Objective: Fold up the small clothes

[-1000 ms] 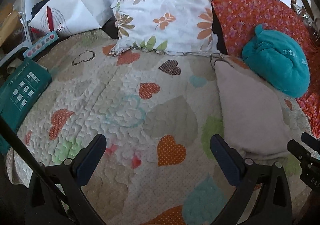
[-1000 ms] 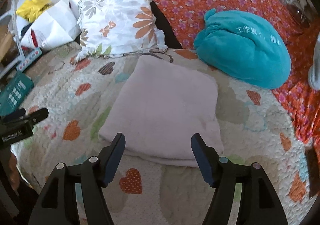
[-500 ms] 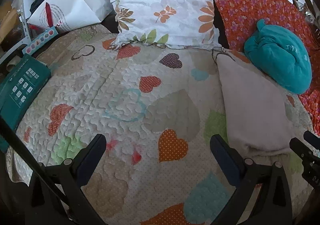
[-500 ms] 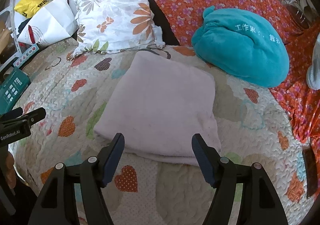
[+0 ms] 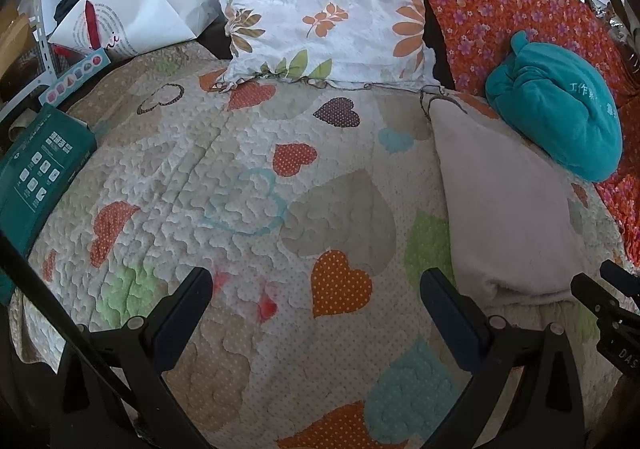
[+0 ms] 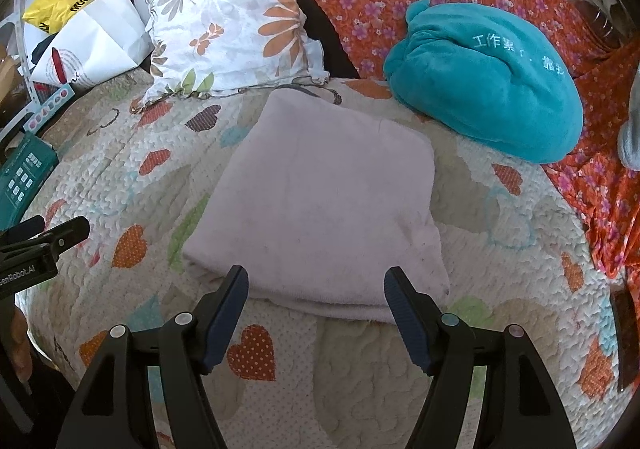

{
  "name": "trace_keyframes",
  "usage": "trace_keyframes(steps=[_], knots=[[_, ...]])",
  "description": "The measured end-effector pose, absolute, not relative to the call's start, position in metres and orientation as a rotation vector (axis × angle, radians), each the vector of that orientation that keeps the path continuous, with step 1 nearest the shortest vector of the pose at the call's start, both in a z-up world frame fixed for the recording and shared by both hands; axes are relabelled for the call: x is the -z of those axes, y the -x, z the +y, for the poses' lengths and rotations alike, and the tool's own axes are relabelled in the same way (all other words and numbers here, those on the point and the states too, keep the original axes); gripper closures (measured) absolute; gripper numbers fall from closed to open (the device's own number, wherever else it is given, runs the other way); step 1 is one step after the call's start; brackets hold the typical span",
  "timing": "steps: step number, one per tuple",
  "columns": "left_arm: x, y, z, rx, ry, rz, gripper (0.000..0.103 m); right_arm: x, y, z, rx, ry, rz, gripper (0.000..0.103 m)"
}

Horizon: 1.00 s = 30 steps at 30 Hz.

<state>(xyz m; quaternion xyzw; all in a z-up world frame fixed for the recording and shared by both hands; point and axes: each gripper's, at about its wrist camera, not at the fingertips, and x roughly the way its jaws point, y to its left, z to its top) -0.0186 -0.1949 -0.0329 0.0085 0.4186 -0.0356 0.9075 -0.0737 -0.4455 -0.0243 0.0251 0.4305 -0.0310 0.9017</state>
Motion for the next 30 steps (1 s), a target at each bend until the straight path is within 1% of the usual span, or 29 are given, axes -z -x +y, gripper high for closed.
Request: trace_keyframes(steps=[10, 17, 30], knots=[[0.0346, 0.0181, -0.1929, 0.073, -0.018, 0.871, 0.0, 0.0247, 0.0737, -0.4466, 0.064, -0.052, 0.894, 0.027], [0.0353, 0.0186, -0.1915, 0.074, -0.015, 0.876, 0.0, 0.0246, 0.0732, -0.4468, 0.064, -0.053, 0.894, 0.025], [0.0423, 0.0201, -0.197, 0.087, -0.04, 0.897, 0.0, 0.0275, 0.0731, -0.4465, 0.069, -0.053, 0.901, 0.024]])
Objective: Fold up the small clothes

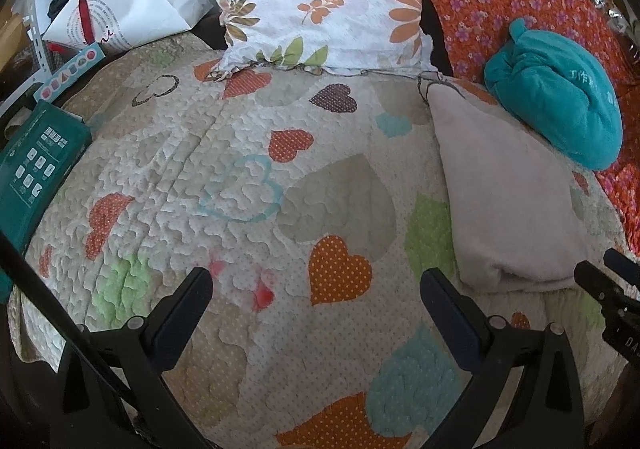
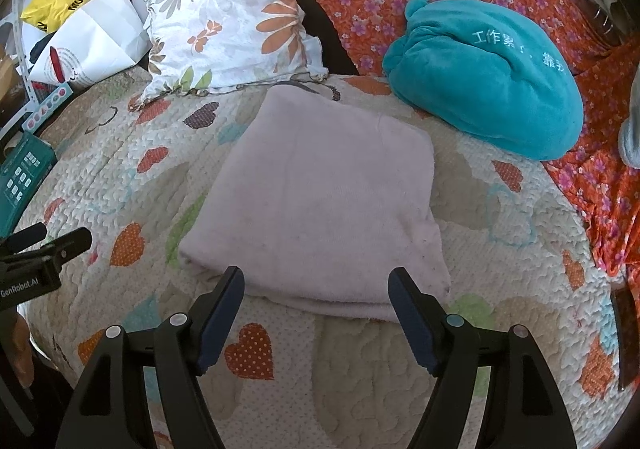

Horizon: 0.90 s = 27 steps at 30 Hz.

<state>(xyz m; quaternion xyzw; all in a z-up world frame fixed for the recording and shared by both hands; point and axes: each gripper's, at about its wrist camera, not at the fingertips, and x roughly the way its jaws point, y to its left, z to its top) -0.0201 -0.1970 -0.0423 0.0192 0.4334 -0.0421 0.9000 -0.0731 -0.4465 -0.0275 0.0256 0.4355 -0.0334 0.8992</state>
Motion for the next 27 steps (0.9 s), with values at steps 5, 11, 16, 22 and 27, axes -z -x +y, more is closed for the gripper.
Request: trace_keyframes(steps=[5, 11, 16, 22, 27], knots=[[0.0429, 0.0201, -0.1973, 0.087, -0.04, 0.897, 0.0, 0.0295, 0.072, -0.4473, 0.07, -0.049, 0.908, 0.024], [0.0434, 0.0209, -0.1977, 0.087, -0.04, 0.906, 0.0, 0.0306, 0.0723, -0.4473, 0.073, -0.044, 0.912, 0.024], [0.0441, 0.0211, -0.1976, 0.09, -0.031, 0.915, 0.0, 0.0315, 0.0726, -0.4495, 0.074, -0.052, 0.915, 0.024], [0.046, 0.0214, -0.1963, 0.095, -0.028, 0.921, 0.0, 0.0307, 0.0726, -0.4514, 0.074, -0.053, 0.914, 0.024], [0.0477, 0.0197, -0.1966, 0.104, -0.021, 0.933, 0.0, 0.0308, 0.0729, -0.4511, 0.075, -0.054, 0.914, 0.024]])
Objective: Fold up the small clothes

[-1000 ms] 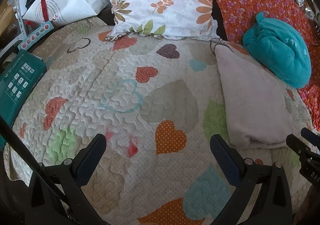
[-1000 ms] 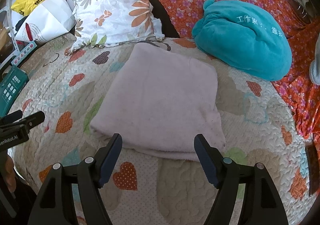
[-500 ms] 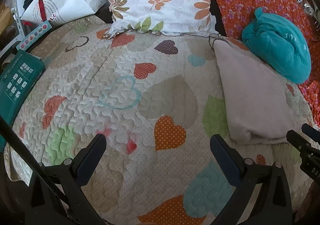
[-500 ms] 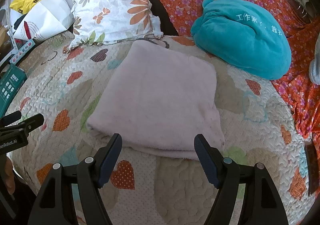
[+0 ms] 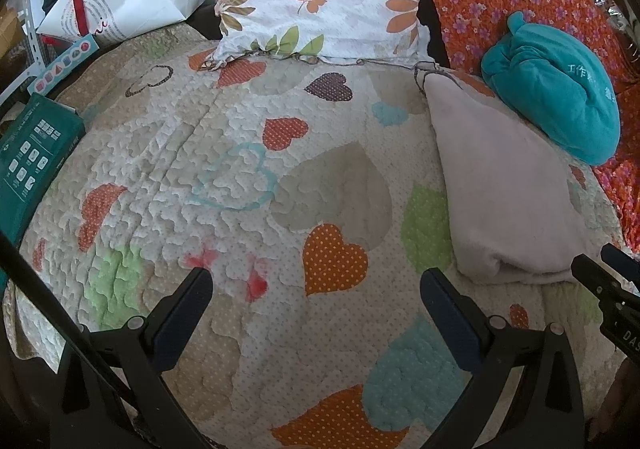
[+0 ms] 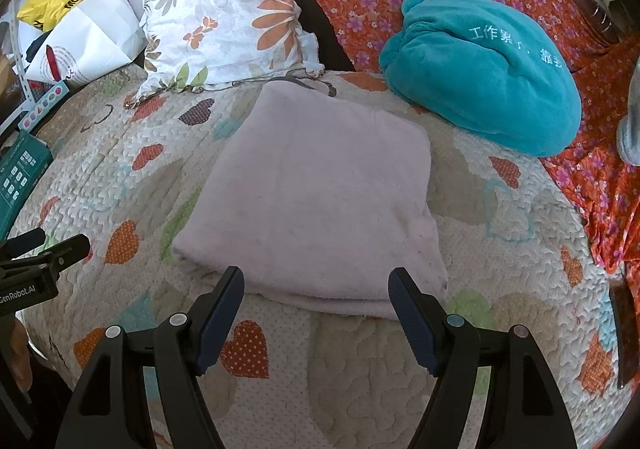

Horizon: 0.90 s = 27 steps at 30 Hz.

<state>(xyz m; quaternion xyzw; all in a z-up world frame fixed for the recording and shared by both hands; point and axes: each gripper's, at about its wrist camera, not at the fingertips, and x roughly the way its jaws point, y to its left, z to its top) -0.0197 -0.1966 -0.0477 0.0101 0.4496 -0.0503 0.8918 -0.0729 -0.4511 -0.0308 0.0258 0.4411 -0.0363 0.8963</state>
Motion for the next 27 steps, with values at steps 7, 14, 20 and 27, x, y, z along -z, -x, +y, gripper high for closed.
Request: trace_keyframes(steps=[7, 14, 20, 27], knots=[[0.0506, 0.0176, -0.1956, 0.118, 0.001, 0.956, 0.0, 0.0287, 0.0716, -0.4521, 0.077, -0.059, 0.914, 0.024], [0.052, 0.0173, -0.1956, 0.132, 0.019, 0.965, 0.0, 0.0286, 0.0716, -0.4528, 0.08, -0.061, 0.91, 0.024], [0.0518, 0.0178, -0.1959, 0.13, 0.021, 0.959, 0.0, 0.0282, 0.073, -0.4537, 0.083, -0.064, 0.906, 0.024], [0.0485, 0.0194, -0.1971, 0.133, 0.02, 0.937, 0.0, 0.0279, 0.0728, -0.4542, 0.086, -0.065, 0.907, 0.023]])
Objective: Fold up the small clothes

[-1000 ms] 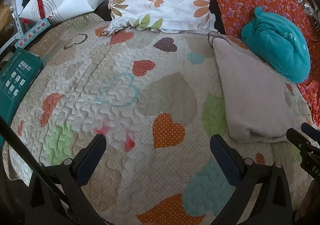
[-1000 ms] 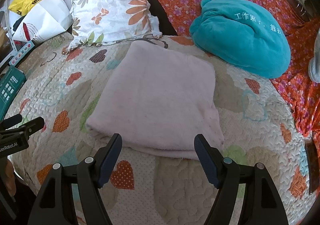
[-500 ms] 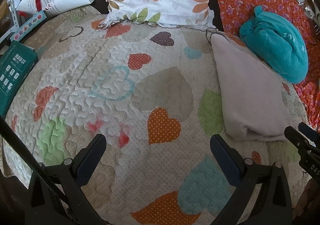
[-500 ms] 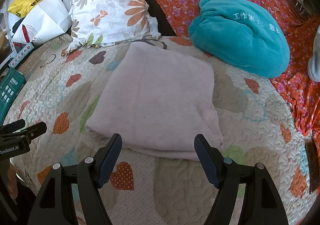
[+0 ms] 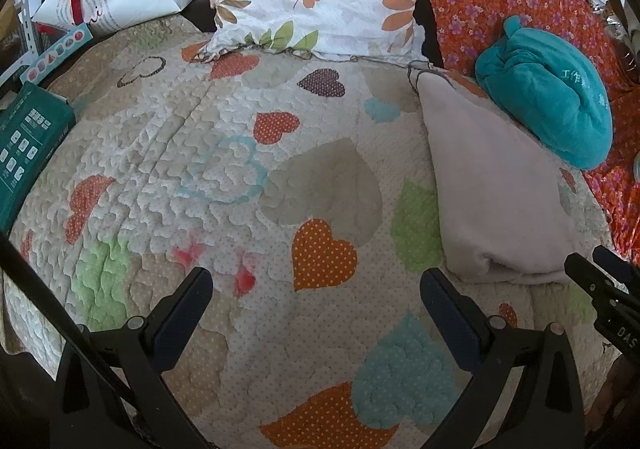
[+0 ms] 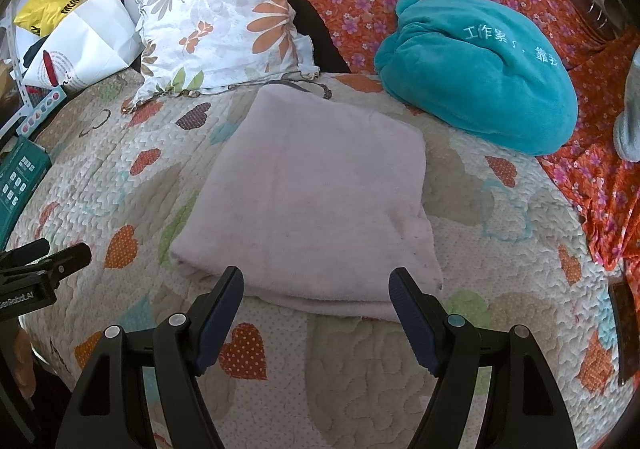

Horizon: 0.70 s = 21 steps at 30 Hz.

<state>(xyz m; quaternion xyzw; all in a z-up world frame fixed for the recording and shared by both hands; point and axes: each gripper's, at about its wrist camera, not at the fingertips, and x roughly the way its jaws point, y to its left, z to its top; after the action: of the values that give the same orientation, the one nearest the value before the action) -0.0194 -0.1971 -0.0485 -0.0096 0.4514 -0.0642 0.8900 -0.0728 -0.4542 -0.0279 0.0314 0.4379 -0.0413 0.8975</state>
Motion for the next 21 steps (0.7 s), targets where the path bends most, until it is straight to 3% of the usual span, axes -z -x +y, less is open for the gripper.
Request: trace_keyframes(steps=[10, 21], knots=[[0.033, 0.031, -0.205, 0.188, 0.007, 0.836, 0.0, 0.026, 0.074, -0.456, 0.089, -0.068, 0.897, 0.023], [0.045, 0.027, -0.205, 0.165, -0.024, 0.892, 0.0, 0.024, 0.075, -0.459, 0.109, -0.061, 0.888, 0.023]])
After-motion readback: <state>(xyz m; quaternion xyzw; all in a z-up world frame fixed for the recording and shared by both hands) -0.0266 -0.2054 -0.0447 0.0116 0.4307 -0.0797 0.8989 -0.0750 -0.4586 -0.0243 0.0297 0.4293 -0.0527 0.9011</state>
